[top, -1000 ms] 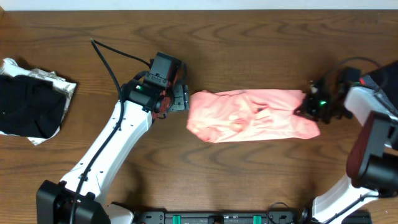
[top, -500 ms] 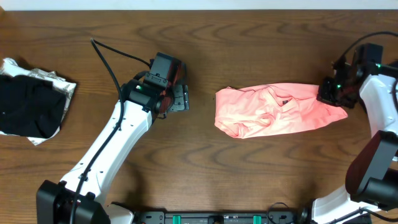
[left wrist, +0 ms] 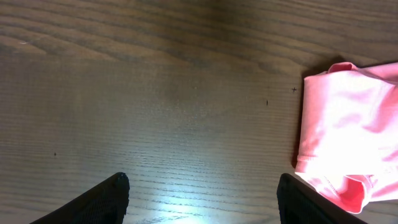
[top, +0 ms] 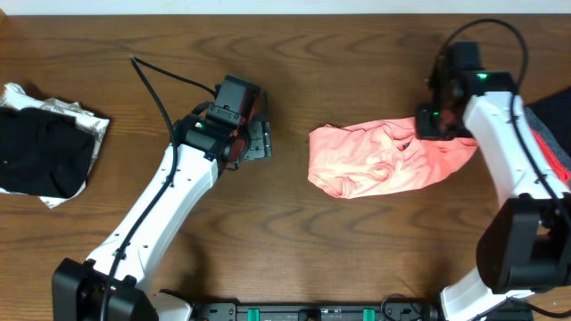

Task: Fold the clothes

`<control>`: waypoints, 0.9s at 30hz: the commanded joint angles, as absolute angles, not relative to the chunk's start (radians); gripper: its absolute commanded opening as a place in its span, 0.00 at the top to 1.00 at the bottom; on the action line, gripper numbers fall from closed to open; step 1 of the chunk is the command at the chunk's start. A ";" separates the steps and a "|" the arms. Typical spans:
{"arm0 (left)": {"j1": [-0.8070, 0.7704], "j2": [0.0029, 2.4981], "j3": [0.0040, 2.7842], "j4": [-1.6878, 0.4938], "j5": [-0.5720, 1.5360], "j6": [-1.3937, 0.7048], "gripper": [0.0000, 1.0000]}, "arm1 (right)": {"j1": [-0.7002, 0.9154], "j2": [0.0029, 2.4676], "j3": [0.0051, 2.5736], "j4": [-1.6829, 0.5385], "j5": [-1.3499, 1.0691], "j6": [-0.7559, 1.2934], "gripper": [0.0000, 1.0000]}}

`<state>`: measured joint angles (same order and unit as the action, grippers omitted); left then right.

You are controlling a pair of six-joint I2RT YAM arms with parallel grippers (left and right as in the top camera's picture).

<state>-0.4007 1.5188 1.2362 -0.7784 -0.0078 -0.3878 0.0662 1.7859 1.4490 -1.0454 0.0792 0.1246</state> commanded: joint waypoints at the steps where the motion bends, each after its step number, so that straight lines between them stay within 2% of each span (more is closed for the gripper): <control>1: -0.398 1.523 1.230 -0.783 -0.023 -0.374 0.24 | 0.141 1.769 1.473 -1.044 0.149 0.191 0.99; 14: -0.398 1.523 1.230 -0.785 -0.023 -0.374 0.23 | 0.370 1.769 1.473 -0.933 0.165 0.206 0.99; 27: -0.398 1.523 1.230 -0.807 -0.023 -0.374 0.23 | 0.505 1.855 1.473 -0.889 0.162 0.233 0.99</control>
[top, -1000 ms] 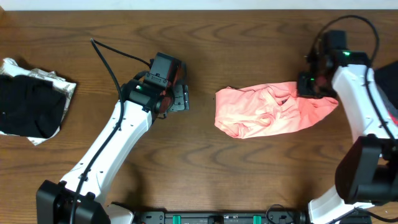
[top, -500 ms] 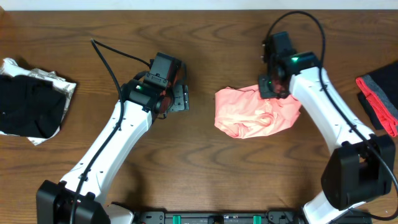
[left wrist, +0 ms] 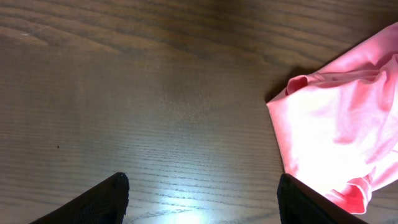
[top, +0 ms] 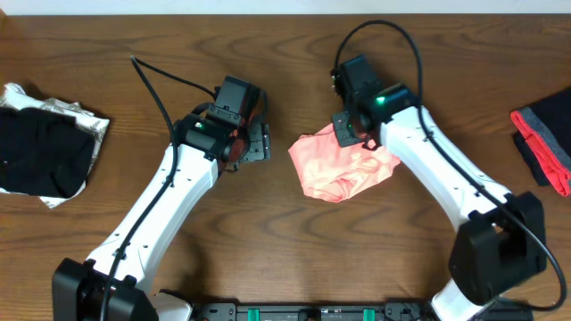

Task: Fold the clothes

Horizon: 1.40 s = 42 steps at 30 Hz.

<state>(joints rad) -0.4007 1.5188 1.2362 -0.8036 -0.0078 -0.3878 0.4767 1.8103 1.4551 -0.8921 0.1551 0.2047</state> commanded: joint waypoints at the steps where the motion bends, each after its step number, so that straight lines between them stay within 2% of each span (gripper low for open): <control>1: -0.398 1.523 1.230 -0.808 -0.023 -0.374 0.23 | 0.511 1.861 1.473 -0.887 0.162 0.233 0.99; 10: -0.398 1.523 1.230 -0.823 -0.019 -0.374 0.23 | 0.448 1.857 1.473 -0.881 0.271 0.288 0.99; 30: -0.398 1.523 1.230 -0.825 -0.019 -0.375 0.23 | -0.008 1.857 1.473 -1.001 0.304 0.340 0.99; 42: -0.398 1.523 1.230 -0.822 -0.019 -0.375 0.23 | -0.201 1.857 1.473 -1.018 0.310 0.332 0.99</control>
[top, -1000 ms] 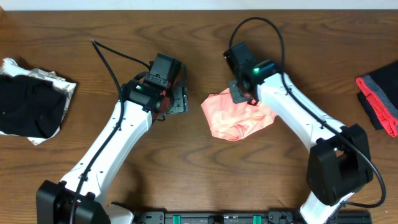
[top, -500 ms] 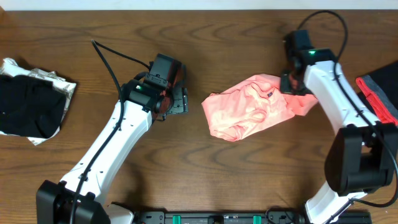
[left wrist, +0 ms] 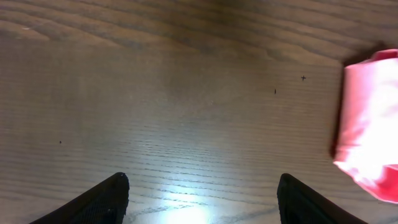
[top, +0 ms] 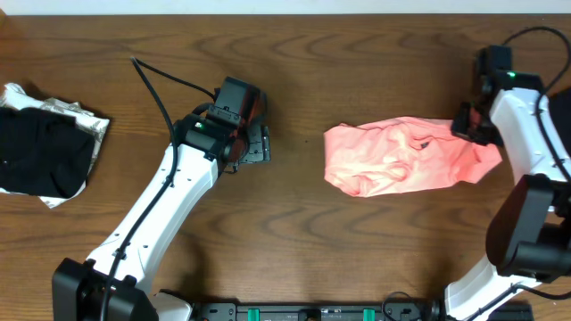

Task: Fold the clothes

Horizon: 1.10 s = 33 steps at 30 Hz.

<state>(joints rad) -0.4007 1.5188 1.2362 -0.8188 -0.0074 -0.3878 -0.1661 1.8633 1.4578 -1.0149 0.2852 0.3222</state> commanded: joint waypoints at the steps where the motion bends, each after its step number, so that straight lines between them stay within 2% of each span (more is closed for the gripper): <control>1: -0.398 1.523 1.230 -0.822 -0.019 -0.375 0.23 | -0.208 1.857 1.473 -1.018 0.310 0.332 0.99; 7: -0.398 1.523 1.230 -0.821 -0.019 -0.375 0.23 | -0.188 1.830 1.474 -1.024 0.309 0.250 0.99; 12: -0.398 1.523 1.230 -0.822 -0.019 -0.375 0.23 | -0.094 1.752 1.474 -1.037 0.258 0.215 0.99; 19: -0.398 1.523 1.230 -0.822 -0.019 -0.375 0.23 | 0.187 1.680 1.474 -1.040 0.202 0.212 0.99; 26: -0.398 1.523 1.230 -0.822 -0.009 -0.375 0.23 | 0.431 1.759 1.473 -1.011 0.206 0.258 0.99; 33: -0.398 1.523 1.230 -0.831 -0.009 -0.375 0.23 | 0.500 1.921 1.473 -0.966 0.206 0.258 0.99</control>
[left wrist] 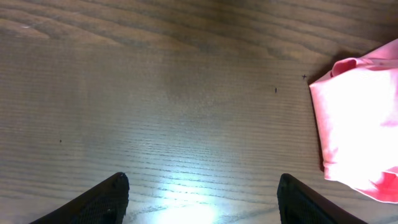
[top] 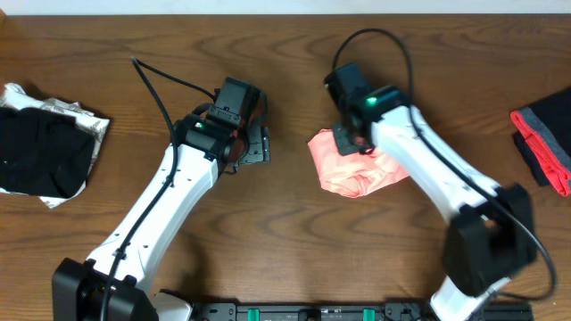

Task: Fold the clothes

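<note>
A pink garment (top: 359, 168) lies bunched and doubled over at the table's middle; its left edge also shows in the left wrist view (left wrist: 364, 134). My right gripper (top: 343, 138) sits at the garment's upper left corner, apparently shut on a fold of it; the arm hides the jaws. My left gripper (top: 260, 143) hovers open over bare wood just left of the garment. Its two dark fingertips (left wrist: 99, 200) stand wide apart with nothing between them.
A black garment on a crinkled pale sheet (top: 43, 147) lies at the far left edge. A folded dark grey and red garment (top: 544, 147) rests at the right edge. A black cable (top: 165, 85) trails behind the left arm.
The right gripper was at the far right end of the spread-out pink garment. It is now at the garment's left end, and the garment is doubled over into a shorter heap. The left arm has not moved.
The right gripper first held the right end of the spread pink garment. Then it was over the left end with the cloth bunched, then back at the far right with the cloth stretched out. Now it is left again with the cloth doubled. The left gripper stayed open throughout.
</note>
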`<control>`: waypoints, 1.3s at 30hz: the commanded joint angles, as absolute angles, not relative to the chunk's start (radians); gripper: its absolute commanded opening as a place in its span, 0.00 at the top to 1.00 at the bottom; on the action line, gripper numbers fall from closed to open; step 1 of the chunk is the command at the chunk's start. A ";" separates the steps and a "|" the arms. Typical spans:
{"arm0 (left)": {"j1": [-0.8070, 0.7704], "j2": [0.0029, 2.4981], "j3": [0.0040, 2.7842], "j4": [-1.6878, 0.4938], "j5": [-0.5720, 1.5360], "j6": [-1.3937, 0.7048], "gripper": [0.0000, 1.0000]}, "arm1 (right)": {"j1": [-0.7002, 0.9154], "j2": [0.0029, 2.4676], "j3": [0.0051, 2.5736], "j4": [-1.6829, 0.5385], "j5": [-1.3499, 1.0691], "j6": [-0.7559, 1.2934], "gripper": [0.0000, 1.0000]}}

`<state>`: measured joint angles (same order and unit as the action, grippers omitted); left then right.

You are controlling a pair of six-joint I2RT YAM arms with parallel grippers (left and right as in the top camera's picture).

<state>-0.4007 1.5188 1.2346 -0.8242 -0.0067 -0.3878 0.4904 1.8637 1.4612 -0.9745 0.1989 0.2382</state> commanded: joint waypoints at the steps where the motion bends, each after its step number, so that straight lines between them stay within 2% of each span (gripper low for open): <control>1: -0.398 1.523 1.230 -0.831 -0.009 -0.375 0.23 | 0.502 1.939 1.473 -0.959 0.206 0.257 0.99; 13: -0.398 1.523 1.230 -0.830 -0.009 -0.375 0.23 | 0.536 1.982 1.479 -0.946 0.206 0.253 0.99; 25: -0.398 1.523 1.230 -0.829 -0.009 -0.375 0.23 | 0.654 1.933 1.551 -0.891 0.325 0.192 0.99; 39: -0.398 1.523 1.230 -0.833 -0.013 -0.374 0.23 | 0.686 1.938 1.529 -0.825 0.122 0.183 0.99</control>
